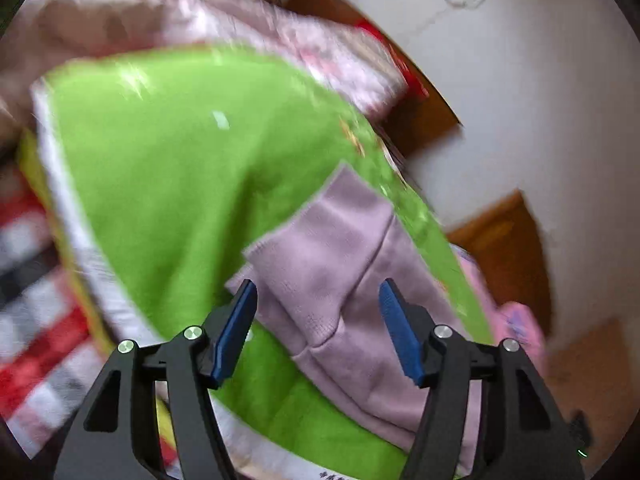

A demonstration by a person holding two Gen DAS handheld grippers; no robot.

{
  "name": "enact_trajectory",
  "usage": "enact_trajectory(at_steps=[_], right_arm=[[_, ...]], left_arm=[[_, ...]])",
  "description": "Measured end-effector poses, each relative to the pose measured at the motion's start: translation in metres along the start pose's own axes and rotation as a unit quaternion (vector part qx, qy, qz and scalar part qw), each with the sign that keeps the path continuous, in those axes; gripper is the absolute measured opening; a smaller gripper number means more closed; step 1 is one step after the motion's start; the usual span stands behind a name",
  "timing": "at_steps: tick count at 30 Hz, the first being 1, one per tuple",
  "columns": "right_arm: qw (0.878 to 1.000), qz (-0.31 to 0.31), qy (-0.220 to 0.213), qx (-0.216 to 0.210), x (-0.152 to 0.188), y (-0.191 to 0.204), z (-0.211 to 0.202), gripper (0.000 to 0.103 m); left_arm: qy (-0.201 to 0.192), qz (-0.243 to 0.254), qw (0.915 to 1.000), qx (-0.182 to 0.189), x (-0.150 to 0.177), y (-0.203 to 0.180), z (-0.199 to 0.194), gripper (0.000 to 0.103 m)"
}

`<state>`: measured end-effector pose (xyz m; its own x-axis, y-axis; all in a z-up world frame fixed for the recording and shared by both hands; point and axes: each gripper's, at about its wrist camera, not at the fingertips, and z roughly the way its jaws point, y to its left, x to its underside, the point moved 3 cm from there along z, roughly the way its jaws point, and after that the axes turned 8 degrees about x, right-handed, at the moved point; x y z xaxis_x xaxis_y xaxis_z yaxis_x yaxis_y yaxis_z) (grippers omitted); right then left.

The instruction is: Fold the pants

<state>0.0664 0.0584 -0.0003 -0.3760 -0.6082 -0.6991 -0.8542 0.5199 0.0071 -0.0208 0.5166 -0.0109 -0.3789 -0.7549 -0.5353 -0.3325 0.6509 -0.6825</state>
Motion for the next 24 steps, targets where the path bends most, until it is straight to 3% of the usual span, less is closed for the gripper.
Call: enact_trajectory(at_steps=[2, 4, 7, 10, 11, 13, 16, 19, 24], right_arm=[[1.000, -0.013, 0.000, 0.007, 0.011, 0.004, 0.001, 0.063], [1.000, -0.022, 0.001, 0.008, 0.016, 0.009, 0.002, 0.054], [0.999, -0.045, 0.010, 0.013, 0.022, 0.018, 0.008, 0.048], [0.996, -0.081, 0.022, 0.030, 0.030, 0.029, 0.014, 0.044], [0.994, -0.093, 0.026, 0.043, 0.033, 0.030, 0.016, 0.043], [0.993, -0.099, 0.032, 0.061, 0.036, 0.027, 0.018, 0.042], [0.994, -0.084, 0.026, 0.061, 0.039, 0.020, 0.013, 0.041], [0.993, -0.087, 0.040, 0.075, 0.046, 0.013, 0.017, 0.036], [0.991, -0.099, 0.031, 0.087, 0.055, 0.015, 0.018, 0.035]], left_arm=[[-0.028, 0.044, 0.9985, -0.016, 0.017, -0.031, -0.022, 0.069], [-0.031, 0.066, 0.9973, 0.007, 0.036, -0.051, -0.035, 0.080], [0.016, 0.119, 0.9917, 0.047, 0.082, -0.098, -0.026, 0.080], [0.063, 0.153, 0.9852, 0.045, 0.108, -0.121, 0.001, 0.080], [0.074, 0.155, 0.9847, 0.029, 0.118, -0.124, 0.008, 0.080], [0.087, 0.137, 0.9865, 0.024, 0.126, -0.123, 0.017, 0.080], [0.087, 0.077, 0.9905, 0.074, 0.135, -0.117, 0.007, 0.080], [0.092, 0.059, 0.9880, 0.110, 0.146, -0.120, -0.002, 0.080], [0.133, 0.035, 0.9805, 0.141, 0.166, -0.129, 0.018, 0.080]])
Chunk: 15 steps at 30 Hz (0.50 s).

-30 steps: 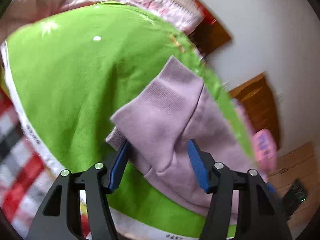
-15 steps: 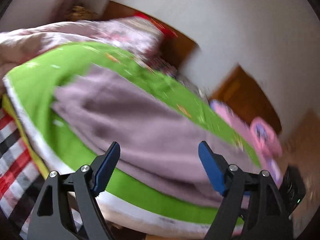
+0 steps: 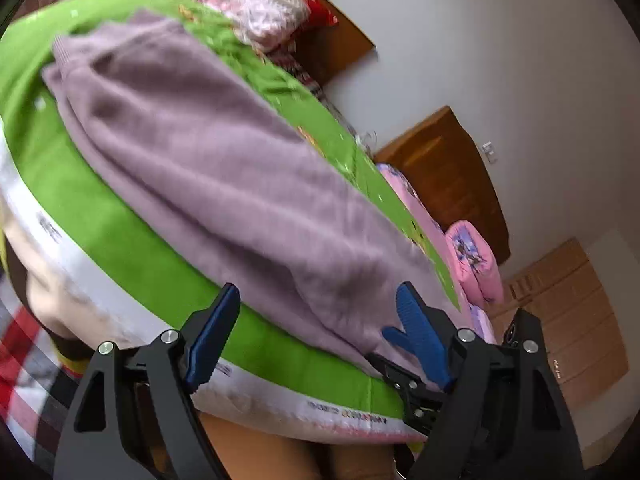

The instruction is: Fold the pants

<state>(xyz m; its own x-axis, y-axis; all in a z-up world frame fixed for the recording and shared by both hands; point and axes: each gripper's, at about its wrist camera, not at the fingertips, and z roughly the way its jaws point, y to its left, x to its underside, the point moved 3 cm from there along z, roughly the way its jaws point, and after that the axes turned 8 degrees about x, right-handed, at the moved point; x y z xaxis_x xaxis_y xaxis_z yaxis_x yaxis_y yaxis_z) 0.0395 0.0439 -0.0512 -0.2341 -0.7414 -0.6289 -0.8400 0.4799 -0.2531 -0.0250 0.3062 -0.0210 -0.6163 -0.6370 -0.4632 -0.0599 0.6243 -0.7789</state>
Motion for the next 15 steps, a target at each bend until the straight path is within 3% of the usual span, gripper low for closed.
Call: enact_trajectory(at_steps=[2, 5, 9, 15], right_arm=[[1.000, -0.029, -0.004, 0.003, -0.001, 0.009, -0.002, 0.016], [1.000, -0.016, -0.008, 0.003, -0.004, 0.008, -0.004, 0.008], [0.994, 0.086, -0.035, -0.053, -0.011, -0.026, -0.019, 0.006], [0.987, 0.127, -0.052, -0.081, -0.021, -0.046, -0.033, 0.006]], left_arm=[[0.010, -0.002, 0.9999, 0.006, 0.006, -0.002, 0.009, 0.079], [0.010, -0.004, 0.9996, 0.024, 0.007, -0.007, 0.016, 0.079], [0.008, -0.011, 0.9991, 0.041, 0.004, -0.012, 0.017, 0.079], [0.002, -0.048, 0.9966, 0.067, -0.009, 0.000, 0.030, 0.079]])
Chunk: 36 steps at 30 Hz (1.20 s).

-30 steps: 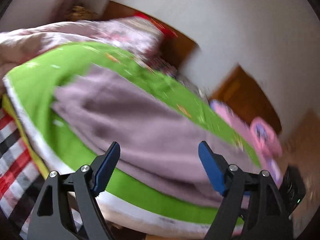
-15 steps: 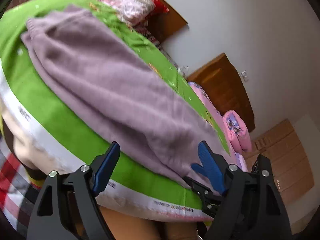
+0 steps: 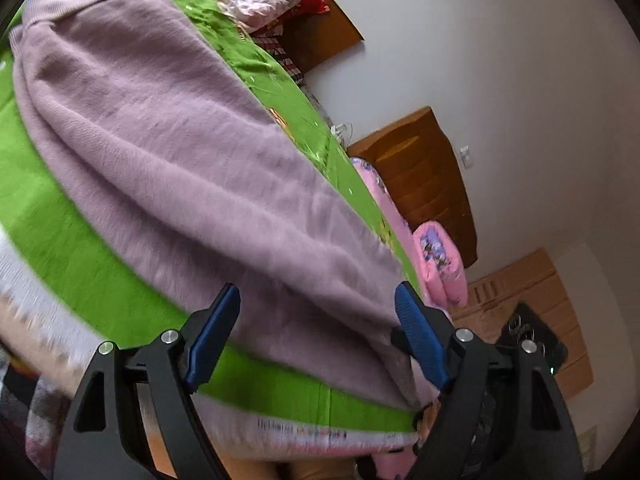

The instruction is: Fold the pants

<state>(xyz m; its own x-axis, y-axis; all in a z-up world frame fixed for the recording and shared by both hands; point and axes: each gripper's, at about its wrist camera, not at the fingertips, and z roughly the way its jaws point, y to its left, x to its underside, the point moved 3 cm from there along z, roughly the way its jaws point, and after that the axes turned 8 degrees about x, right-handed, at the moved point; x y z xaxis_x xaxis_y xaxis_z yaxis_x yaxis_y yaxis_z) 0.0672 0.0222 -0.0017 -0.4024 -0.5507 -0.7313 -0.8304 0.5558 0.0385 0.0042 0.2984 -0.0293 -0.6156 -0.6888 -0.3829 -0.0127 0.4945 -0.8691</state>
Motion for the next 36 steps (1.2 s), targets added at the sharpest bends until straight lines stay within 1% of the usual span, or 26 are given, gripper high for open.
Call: enact_trajectory(at_steps=[1, 2, 3, 5, 6, 9, 11, 13, 15, 16, 18, 19, 20, 21, 22, 23, 24, 25, 26, 27, 28, 29, 30, 32, 34, 36], right_arm=[[1.000, 0.001, 0.000, 0.001, -0.001, 0.000, 0.001, 0.006], [1.000, 0.001, 0.000, 0.001, 0.000, 0.000, 0.002, 0.006], [1.000, 0.001, 0.002, 0.002, -0.001, 0.000, 0.003, 0.006], [1.000, 0.002, 0.003, 0.002, 0.000, 0.000, 0.004, 0.006], [1.000, 0.001, 0.003, 0.001, 0.001, 0.000, 0.003, 0.006], [1.000, -0.011, 0.006, 0.002, 0.003, 0.006, 0.002, 0.006], [1.000, -0.026, 0.013, 0.000, 0.007, 0.015, 0.003, 0.006], [0.999, -0.032, 0.025, -0.004, 0.014, 0.021, 0.009, 0.006], [0.998, -0.036, 0.054, 0.001, 0.029, 0.024, 0.025, 0.007], [0.997, -0.037, 0.060, 0.007, 0.036, 0.023, 0.033, 0.007], [0.998, -0.024, 0.057, 0.007, 0.034, 0.021, 0.031, 0.008], [0.998, -0.028, 0.063, 0.014, 0.032, 0.021, 0.030, 0.009], [0.997, -0.035, 0.067, 0.020, 0.032, 0.021, 0.028, 0.010], [0.997, -0.040, 0.070, 0.022, 0.032, 0.022, 0.025, 0.016], [0.997, -0.041, 0.069, 0.020, 0.033, 0.022, 0.020, 0.024], [0.997, -0.034, 0.064, 0.011, 0.034, 0.021, 0.012, 0.031], [0.998, -0.024, 0.057, 0.004, 0.035, 0.019, 0.004, 0.048], [0.999, -0.015, 0.052, -0.002, 0.037, 0.018, -0.002, 0.059], [0.999, -0.003, 0.040, -0.007, 0.039, 0.014, -0.011, 0.059], [1.000, 0.004, 0.031, -0.004, 0.041, 0.010, -0.017, 0.058], [1.000, 0.010, 0.026, 0.005, 0.043, 0.008, -0.021, 0.058], [0.999, 0.019, 0.024, 0.019, 0.046, 0.001, -0.023, 0.058], [0.999, 0.029, 0.026, 0.027, 0.047, -0.005, -0.022, 0.058], [0.997, 0.054, 0.050, 0.030, 0.055, -0.018, -0.016, 0.058], [0.994, 0.061, 0.086, 0.016, 0.068, -0.022, -0.008, 0.058], [0.995, 0.052, 0.079, 0.013, 0.077, -0.020, -0.015, 0.059]], left_arm=[[-0.005, -0.005, 1.0000, 0.006, -0.004, 0.003, 0.003, 0.072], [-0.009, -0.015, 0.9998, 0.004, -0.010, 0.008, 0.007, 0.061], [-0.013, -0.027, 0.9996, 0.002, -0.013, 0.012, 0.008, 0.056], [-0.015, -0.044, 0.9988, 0.015, -0.016, 0.017, 0.012, 0.021], [-0.015, -0.041, 0.9991, 0.004, -0.016, 0.016, 0.013, 0.011], [-0.030, -0.015, 0.9990, -0.031, -0.010, 0.006, 0.003, 0.006], [-0.036, 0.018, 0.9965, -0.073, -0.006, -0.004, -0.006, 0.006], [-0.024, 0.031, 0.9941, -0.101, -0.004, -0.004, -0.004, 0.006], [-0.003, 0.018, 0.9919, -0.126, -0.001, 0.012, 0.007, 0.006], [0.007, 0.017, 0.9906, -0.135, 0.001, 0.020, 0.013, 0.007], [-0.005, 0.027, 0.9923, -0.121, -0.001, 0.021, 0.013, 0.008], [-0.005, 0.029, 0.9930, -0.115, -0.001, 0.020, 0.012, 0.017], [-0.008, 0.033, 0.9932, -0.112, -0.001, 0.017, 0.009, 0.037], [-0.015, 0.042, 0.9925, -0.114, -0.002, 0.012, 0.006, 0.050], [-0.035, 0.065, 0.9883, -0.133, 0.000, 0.003, -0.004, 0.069], [-0.052, 0.085, 0.9811, -0.166, 0.002, -0.004, -0.010, 0.077], [-0.081, 0.122, 0.9653, -0.216, 0.005, -0.018, -0.018, 0.083], [-0.090, 0.142, 0.9590, -0.228, 0.008, -0.025, -0.020, 0.085], [-0.088, 0.169, 0.9556, -0.225, 0.013, -0.038, -0.017, 0.085], [-0.074, 0.185, 0.9573, -0.210, 0.017, -0.046, -0.013, 0.085], [-0.056, 0.198, 0.9588, -0.196, 0.022, -0.054, -0.002, 0.085], [-0.032, 0.220, 0.9575, -0.184, 0.029, -0.063, 0.015, 0.085], [-0.017, 0.235, 0.9541, -0.185, 0.033, -0.066, 0.028, 0.085], [0.032, 0.247, 0.9462, -0.207, 0.042, -0.061, 0.057, 0.085], [0.084, 0.231, 0.9428, -0.225, 0.052, -0.042, 0.077, 0.085], [0.081, 0.271, 0.9257, -0.251, 0.060, -0.044, 0.082, 0.085]])
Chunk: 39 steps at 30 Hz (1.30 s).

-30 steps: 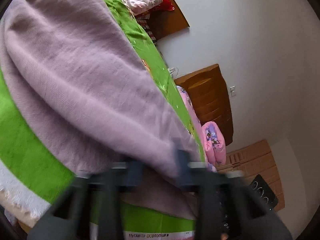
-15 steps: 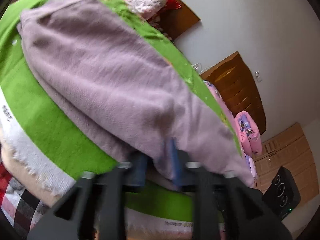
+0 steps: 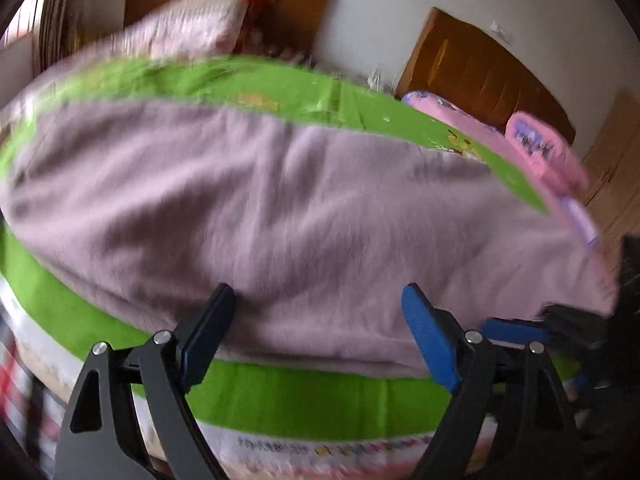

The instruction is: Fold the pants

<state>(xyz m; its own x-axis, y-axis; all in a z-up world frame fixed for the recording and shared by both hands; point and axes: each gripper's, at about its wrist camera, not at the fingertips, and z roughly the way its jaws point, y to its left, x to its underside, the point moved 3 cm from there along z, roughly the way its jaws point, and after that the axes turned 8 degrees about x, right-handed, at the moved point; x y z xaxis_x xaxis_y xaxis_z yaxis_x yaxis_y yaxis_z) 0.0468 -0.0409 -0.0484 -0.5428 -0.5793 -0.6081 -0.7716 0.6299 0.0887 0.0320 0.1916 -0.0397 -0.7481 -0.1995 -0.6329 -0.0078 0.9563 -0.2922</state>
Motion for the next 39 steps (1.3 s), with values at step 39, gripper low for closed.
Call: enact_trajectory(at_steps=[39], right_arm=[[0.988, 0.002, -0.058, 0.143, -0.030, -0.062, -0.064, 0.090]], left_arm=[[-0.095, -0.114, 0.9884, -0.031, -0.012, 0.089, -0.057, 0.101]])
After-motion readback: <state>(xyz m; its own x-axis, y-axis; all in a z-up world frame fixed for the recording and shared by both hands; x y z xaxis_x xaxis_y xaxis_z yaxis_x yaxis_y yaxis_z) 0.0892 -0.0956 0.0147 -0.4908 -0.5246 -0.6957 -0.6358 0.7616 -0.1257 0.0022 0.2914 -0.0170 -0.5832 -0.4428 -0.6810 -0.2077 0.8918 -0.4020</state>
